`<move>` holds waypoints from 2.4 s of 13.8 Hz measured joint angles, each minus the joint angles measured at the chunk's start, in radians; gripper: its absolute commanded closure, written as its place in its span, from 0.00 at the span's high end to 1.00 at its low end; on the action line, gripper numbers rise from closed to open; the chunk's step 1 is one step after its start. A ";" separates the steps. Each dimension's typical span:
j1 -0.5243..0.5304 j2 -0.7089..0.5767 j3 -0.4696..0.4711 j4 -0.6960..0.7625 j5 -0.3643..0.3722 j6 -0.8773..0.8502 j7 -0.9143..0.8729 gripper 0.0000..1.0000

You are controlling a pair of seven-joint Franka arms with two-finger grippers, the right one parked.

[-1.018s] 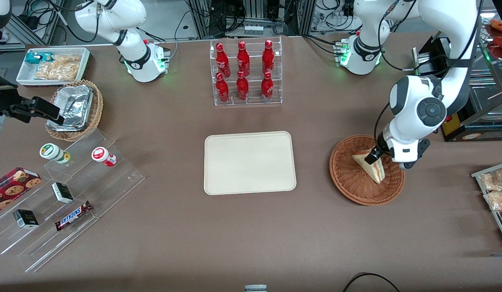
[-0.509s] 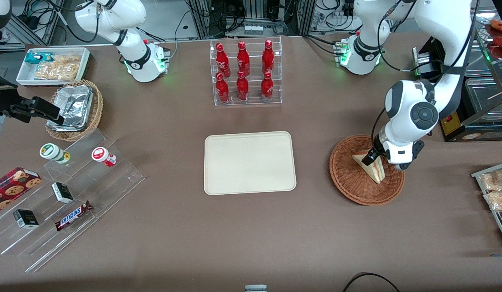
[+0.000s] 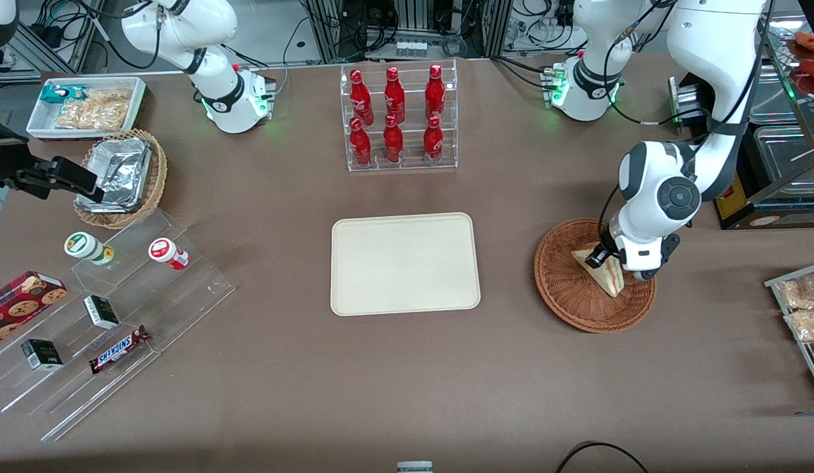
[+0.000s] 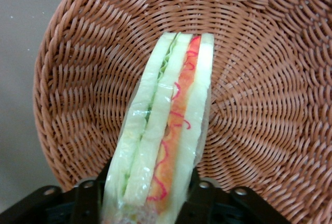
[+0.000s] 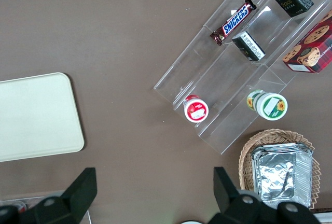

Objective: Place sandwich from basket to tray
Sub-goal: 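Lift the sandwich and carry it with the left gripper over the beige tray, then lower the sandwich onto the tray and open the left gripper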

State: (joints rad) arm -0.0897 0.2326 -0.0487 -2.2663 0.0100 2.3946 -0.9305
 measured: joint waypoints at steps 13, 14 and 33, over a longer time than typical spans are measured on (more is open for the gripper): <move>-0.279 0.048 -0.033 0.308 -0.008 -0.347 0.298 0.10; -0.320 0.085 -0.033 0.347 -0.015 -0.346 0.277 0.10; -0.665 0.553 -0.033 0.902 -0.028 -0.318 -0.145 0.11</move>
State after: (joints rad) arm -0.7544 0.7861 -0.0819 -1.3642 -0.0180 2.0767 -1.0758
